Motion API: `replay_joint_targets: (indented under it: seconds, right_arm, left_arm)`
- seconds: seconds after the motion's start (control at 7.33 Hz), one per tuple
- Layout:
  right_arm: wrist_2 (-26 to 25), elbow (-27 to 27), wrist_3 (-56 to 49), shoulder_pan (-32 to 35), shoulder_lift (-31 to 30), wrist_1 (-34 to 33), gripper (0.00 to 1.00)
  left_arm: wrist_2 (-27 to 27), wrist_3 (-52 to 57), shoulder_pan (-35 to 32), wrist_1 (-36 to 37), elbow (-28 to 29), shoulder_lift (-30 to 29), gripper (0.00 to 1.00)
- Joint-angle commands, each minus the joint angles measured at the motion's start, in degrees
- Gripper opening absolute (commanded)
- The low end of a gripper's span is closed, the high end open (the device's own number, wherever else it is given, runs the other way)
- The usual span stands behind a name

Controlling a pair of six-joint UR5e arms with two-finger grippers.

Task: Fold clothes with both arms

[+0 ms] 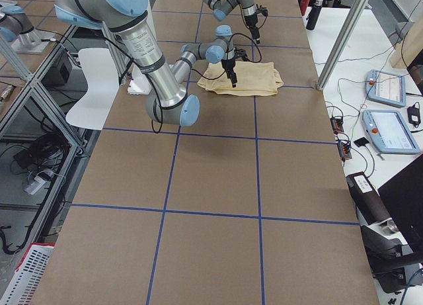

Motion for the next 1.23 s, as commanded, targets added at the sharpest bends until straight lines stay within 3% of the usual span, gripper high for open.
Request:
replay_joint_targets:
  seconds: [0.0, 1.09]
  right_arm:
    - [0.2, -1.1, -0.2, 0.0, -0.3, 0.0, 1.00]
    - [2.0, -2.9, 0.1, -0.2, -0.5, -0.3, 1.00]
  left_arm:
    - [0.0, 0.0, 0.1, 0.0, 0.1, -0.1, 0.99]
    - [0.0, -0.3, 0.1, 0.0, -0.1, -0.3, 0.99]
